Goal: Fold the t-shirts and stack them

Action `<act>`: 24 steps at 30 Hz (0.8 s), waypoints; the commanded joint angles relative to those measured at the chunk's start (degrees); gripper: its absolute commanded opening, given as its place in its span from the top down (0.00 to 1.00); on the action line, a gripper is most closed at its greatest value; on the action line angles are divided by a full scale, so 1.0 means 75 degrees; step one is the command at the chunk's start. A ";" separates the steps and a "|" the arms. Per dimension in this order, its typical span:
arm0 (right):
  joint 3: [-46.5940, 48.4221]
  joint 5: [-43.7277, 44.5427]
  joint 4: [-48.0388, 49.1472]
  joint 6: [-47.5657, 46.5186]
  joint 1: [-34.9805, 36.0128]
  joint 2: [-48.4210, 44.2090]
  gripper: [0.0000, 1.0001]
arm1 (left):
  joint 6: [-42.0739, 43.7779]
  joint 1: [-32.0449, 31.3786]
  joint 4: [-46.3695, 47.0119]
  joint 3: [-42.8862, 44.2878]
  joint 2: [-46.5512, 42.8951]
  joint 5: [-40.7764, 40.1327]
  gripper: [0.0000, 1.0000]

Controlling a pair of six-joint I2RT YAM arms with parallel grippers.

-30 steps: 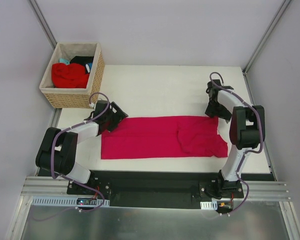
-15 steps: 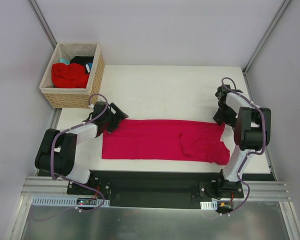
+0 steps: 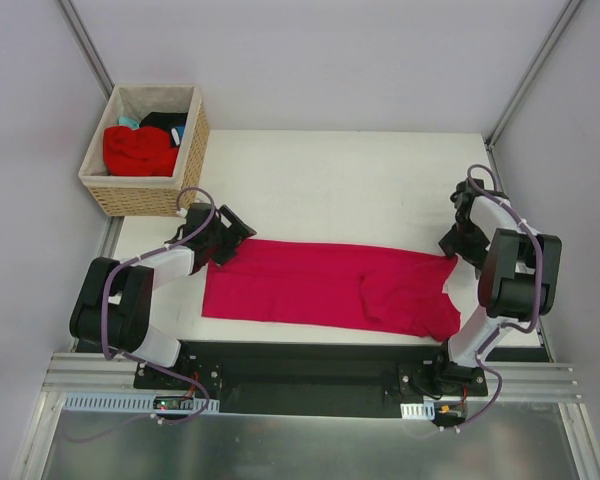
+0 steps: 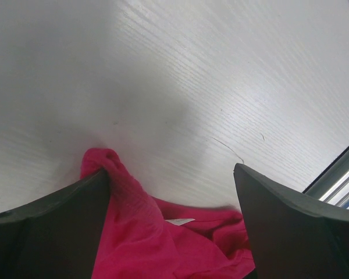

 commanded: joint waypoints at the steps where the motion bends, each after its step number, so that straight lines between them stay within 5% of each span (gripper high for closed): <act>1: -0.0051 0.0321 -0.0093 0.0097 -0.0138 -0.0656 0.11 | 0.0256 0.0210 -0.0520 -0.0178 -0.0099 -0.0196 0.17; 17: -0.0379 -0.0051 -0.0070 0.0332 -0.0549 -0.1782 0.11 | 0.0209 0.0222 -0.0555 -0.0120 -0.0147 -0.0196 0.17; 24: 0.0334 -0.1191 0.0447 -0.1132 0.1566 -0.2052 0.11 | 0.0103 0.0210 -0.0567 0.0219 -0.0251 0.0318 0.17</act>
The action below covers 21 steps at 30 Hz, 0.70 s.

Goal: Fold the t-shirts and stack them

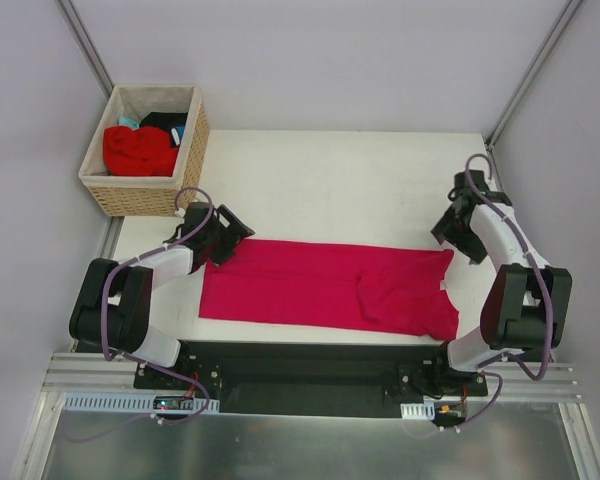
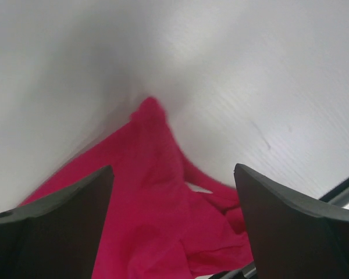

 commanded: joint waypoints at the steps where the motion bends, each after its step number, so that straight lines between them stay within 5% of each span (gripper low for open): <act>1: 0.0740 -0.0721 0.0257 -0.1036 0.1644 -0.0362 0.11 | 0.0162 0.0099 -0.0598 0.0292 -0.0243 0.0290 0.17; 9: 0.0754 -0.1026 0.0117 -0.1320 0.3169 -0.0677 0.10 | 0.0782 -0.0088 -0.2155 0.1955 -0.1273 0.1214 0.16; 15: -0.0709 -0.0920 0.0431 -0.0921 0.3756 -0.1988 0.08 | 0.1193 -0.0135 -0.3772 0.2895 -0.2291 0.1370 0.15; 21: -0.3287 -0.2759 0.3265 -0.1050 0.3347 -0.4083 0.07 | 0.1428 -0.0077 -0.4419 0.2603 -0.3171 0.1439 0.12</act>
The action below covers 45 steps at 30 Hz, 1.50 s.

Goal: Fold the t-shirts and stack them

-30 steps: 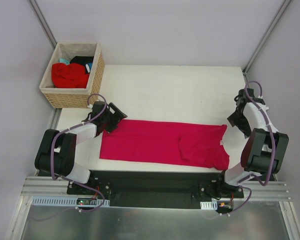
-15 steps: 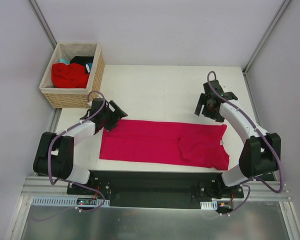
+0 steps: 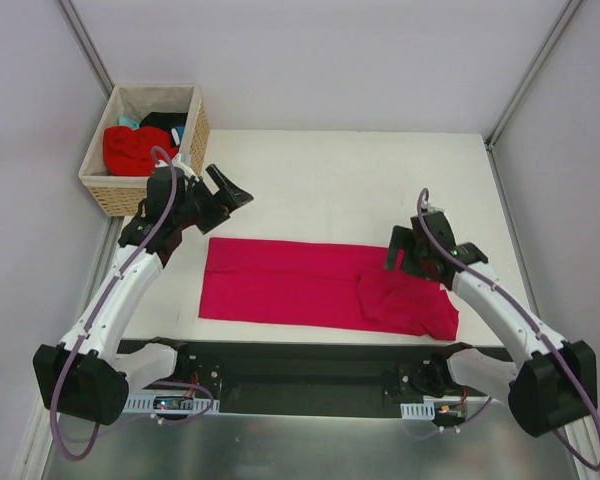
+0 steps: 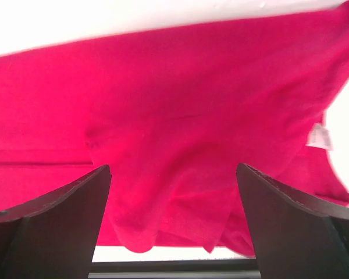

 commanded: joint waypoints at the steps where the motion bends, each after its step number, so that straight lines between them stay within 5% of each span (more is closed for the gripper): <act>1: -0.1389 -0.1413 0.2253 0.0081 -0.0349 -0.1426 0.06 | 0.0382 0.0005 -0.1027 -0.0210 -0.0529 0.0314 0.12; 9: -0.2492 -0.0911 0.4223 0.0127 -0.1332 -0.2331 0.04 | 0.0698 0.0087 -0.1051 -0.0539 -0.1105 0.0385 0.09; 16: -0.2563 -0.0957 0.4588 0.0795 -0.2236 -0.1359 0.04 | 0.0698 0.0122 -0.0969 -0.0655 -0.0976 0.0432 0.04; 32: -0.1954 -0.0512 0.5233 0.1159 -0.2295 0.0808 0.03 | 0.0804 0.0696 -0.0817 -0.1125 -0.0988 0.0537 0.01; 45: 0.0200 -0.0652 0.4659 0.1265 -0.2283 0.3363 0.03 | 0.0933 0.1106 -0.0641 -0.1078 -0.0543 0.0502 0.01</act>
